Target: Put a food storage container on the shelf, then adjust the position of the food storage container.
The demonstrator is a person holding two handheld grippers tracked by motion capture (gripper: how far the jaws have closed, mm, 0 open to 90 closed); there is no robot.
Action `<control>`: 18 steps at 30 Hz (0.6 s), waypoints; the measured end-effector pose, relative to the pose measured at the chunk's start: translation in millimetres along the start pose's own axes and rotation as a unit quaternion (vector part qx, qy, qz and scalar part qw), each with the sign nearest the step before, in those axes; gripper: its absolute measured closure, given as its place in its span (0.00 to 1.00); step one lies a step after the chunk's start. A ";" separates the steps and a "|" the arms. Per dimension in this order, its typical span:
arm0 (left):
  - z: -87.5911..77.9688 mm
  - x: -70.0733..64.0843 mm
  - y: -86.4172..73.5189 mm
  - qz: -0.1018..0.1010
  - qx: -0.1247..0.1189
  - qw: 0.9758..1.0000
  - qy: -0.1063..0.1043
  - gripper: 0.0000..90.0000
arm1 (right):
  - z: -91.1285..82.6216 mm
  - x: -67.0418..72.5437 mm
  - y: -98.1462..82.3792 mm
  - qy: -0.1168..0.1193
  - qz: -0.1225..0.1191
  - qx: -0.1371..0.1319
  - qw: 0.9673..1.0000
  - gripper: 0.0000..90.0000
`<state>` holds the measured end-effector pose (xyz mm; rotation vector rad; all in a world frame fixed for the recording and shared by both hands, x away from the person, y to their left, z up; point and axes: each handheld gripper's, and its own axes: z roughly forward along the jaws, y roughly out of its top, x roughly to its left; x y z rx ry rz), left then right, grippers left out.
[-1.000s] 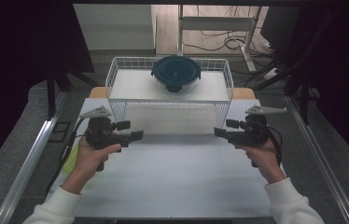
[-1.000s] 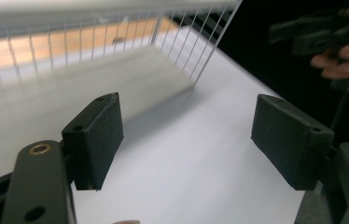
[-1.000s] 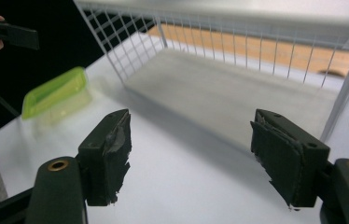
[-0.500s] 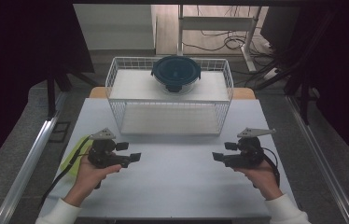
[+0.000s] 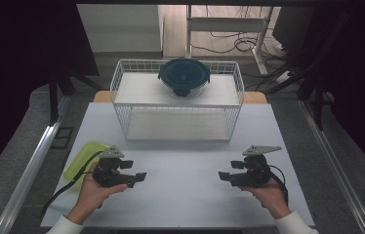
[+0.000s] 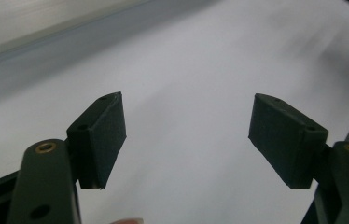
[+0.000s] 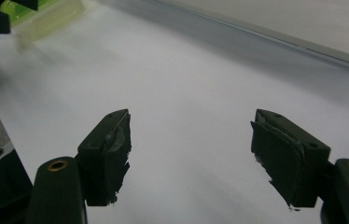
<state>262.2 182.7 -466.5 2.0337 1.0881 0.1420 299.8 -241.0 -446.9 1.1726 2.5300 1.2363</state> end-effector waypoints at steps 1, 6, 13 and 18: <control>0.6 -1.4 -1.1 0.000 0.002 1.000 -0.002 0.29 | -1.3 1.7 0.5 0.003 0.000 -0.003 1.000 0.31; -4.1 -2.7 -2.5 0.000 -0.006 1.000 0.002 0.29 | -4.2 3.9 0.5 0.003 -0.003 -0.008 1.000 0.31; -17.1 -2.8 -8.9 0.004 -0.012 1.000 0.021 0.29 | 1.6 -0.9 1.3 0.002 0.002 -0.001 1.000 0.31; -24.9 -4.5 -14.6 0.014 -0.010 0.999 0.037 0.30 | 2.5 -0.9 -0.3 0.004 0.002 0.002 1.000 0.31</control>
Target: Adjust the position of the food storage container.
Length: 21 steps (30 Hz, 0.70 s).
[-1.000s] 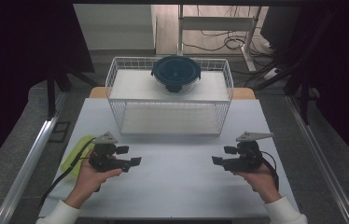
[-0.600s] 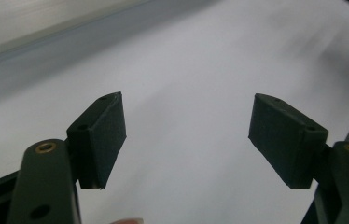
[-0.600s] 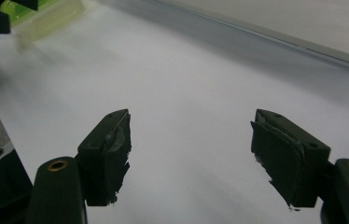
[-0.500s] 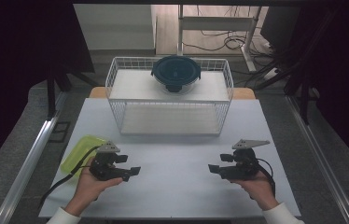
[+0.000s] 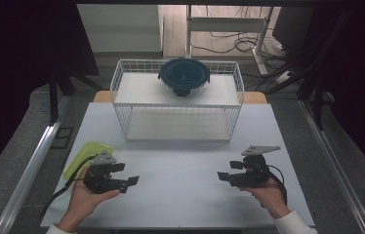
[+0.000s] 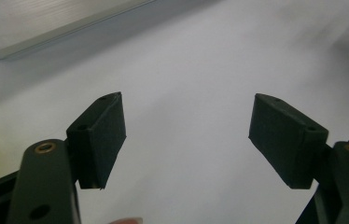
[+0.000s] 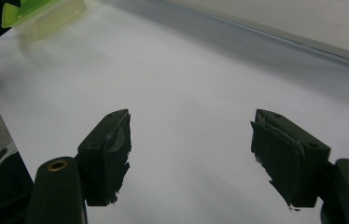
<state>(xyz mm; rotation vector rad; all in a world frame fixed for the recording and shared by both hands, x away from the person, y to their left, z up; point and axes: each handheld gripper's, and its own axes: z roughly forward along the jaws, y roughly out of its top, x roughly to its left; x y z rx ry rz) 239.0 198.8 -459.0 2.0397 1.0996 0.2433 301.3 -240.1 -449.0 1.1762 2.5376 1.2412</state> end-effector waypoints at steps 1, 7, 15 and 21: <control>-1.2 -1.5 -1.5 0.003 0.003 1.000 0.000 0.30 | -0.9 -1.5 0.2 0.001 0.006 -0.003 1.000 0.31; -4.9 -0.4 -3.7 0.026 0.016 0.999 0.008 0.33 | 1.8 -2.0 1.8 -0.003 0.005 -0.001 1.000 0.31; -30.0 25.4 -5.0 -0.010 -0.002 1.000 0.022 0.42 | 8.7 -0.5 6.7 0.001 -0.003 0.005 1.000 0.32; -31.7 46.7 -7.7 -0.049 0.000 0.998 0.029 0.54 | 2.0 -0.6 -2.4 -0.002 0.001 0.002 1.000 0.32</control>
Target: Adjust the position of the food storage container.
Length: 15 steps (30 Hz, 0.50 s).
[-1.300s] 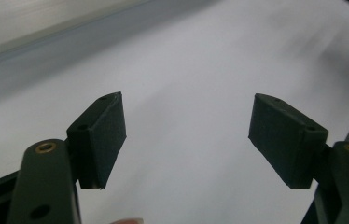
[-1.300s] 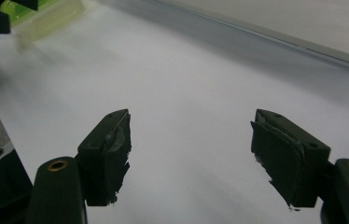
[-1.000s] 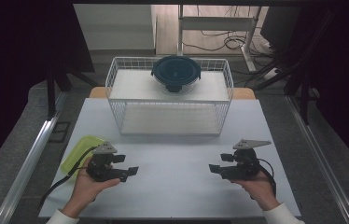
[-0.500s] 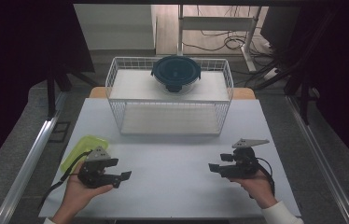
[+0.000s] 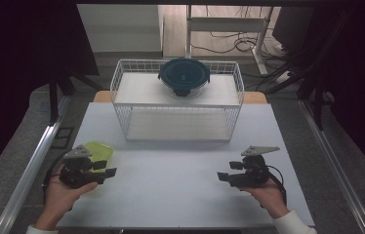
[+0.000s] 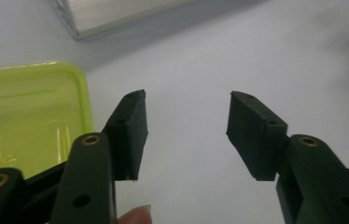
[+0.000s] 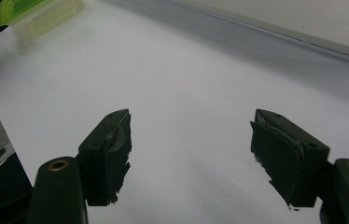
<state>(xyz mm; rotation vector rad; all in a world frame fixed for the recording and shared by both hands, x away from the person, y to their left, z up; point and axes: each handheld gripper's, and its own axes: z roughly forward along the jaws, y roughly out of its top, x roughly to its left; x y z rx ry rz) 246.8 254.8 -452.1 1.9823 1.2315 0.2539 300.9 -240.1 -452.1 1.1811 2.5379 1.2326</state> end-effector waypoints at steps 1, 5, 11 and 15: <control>-0.1 2.5 1.5 -0.001 0.000 1.000 0.005 0.55 | -1.3 0.4 -0.5 -0.001 0.000 -0.001 1.000 0.32; -1.0 12.1 8.4 -0.007 -0.004 1.000 0.018 0.62 | -6.5 1.2 -0.7 -0.003 0.000 -0.008 1.000 0.32; 1.6 41.9 21.5 -0.025 0.008 0.999 0.045 0.79 | -6.3 -2.0 -0.5 0.015 0.023 -0.012 1.000 0.32; 3.8 67.1 29.5 -0.044 0.009 0.997 0.061 0.92 | -4.6 -3.6 -0.2 0.016 0.026 -0.010 0.999 0.32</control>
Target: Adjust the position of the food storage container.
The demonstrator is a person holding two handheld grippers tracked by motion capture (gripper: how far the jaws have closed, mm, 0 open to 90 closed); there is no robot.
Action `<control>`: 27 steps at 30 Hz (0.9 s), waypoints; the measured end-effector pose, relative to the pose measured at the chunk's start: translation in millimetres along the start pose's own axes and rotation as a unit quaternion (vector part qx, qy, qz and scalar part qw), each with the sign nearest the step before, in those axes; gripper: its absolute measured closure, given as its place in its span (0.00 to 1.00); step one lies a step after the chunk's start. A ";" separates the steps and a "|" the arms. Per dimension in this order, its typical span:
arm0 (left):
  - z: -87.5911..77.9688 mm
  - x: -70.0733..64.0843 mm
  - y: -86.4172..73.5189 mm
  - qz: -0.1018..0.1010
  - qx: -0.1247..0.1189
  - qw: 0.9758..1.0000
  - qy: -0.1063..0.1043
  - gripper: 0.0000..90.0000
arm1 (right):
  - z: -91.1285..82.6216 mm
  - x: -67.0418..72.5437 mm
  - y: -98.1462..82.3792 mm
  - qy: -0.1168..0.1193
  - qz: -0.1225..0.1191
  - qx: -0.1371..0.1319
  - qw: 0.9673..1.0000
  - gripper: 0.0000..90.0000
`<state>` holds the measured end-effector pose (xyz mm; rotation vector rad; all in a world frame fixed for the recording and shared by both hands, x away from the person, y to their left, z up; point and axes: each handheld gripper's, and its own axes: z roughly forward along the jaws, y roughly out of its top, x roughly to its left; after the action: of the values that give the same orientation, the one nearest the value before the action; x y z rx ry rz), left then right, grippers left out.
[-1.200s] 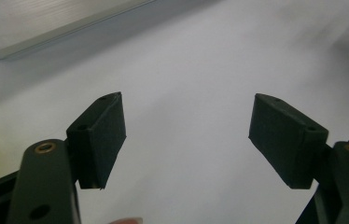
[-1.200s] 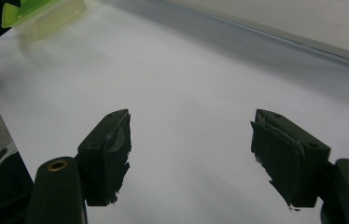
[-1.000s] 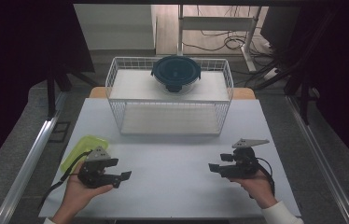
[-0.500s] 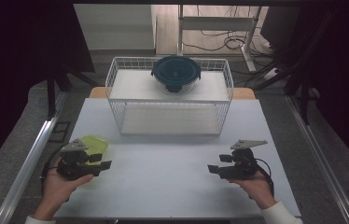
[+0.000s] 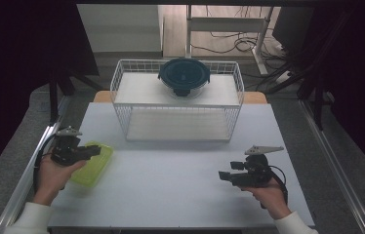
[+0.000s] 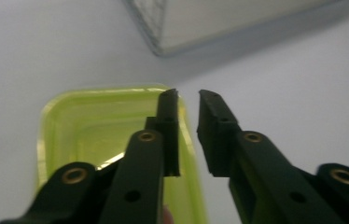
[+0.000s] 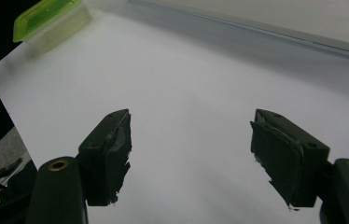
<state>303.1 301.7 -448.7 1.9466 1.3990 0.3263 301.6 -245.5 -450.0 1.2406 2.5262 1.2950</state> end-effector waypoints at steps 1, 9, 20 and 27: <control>1.6 6.9 3.1 -0.007 0.002 1.000 0.005 0.94 | 0.3 -0.3 -0.2 0.000 0.002 -0.001 1.000 0.32; 8.5 48.0 21.1 -0.027 0.027 0.999 0.036 1.00 | 0.8 -2.3 -0.4 -0.004 0.000 0.002 1.000 0.32; 32.0 71.4 15.1 -0.022 0.086 0.993 0.073 1.00 | 2.5 -5.3 -1.8 -0.005 0.003 0.003 1.000 0.32; 38.0 72.6 12.9 -0.019 0.097 0.992 0.073 1.00 | 3.3 -5.3 -2.2 -0.004 0.005 0.004 1.000 0.32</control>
<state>362.0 350.2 -481.4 2.0844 1.6114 0.3326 305.0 -247.6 -455.3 1.2592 2.5250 1.2797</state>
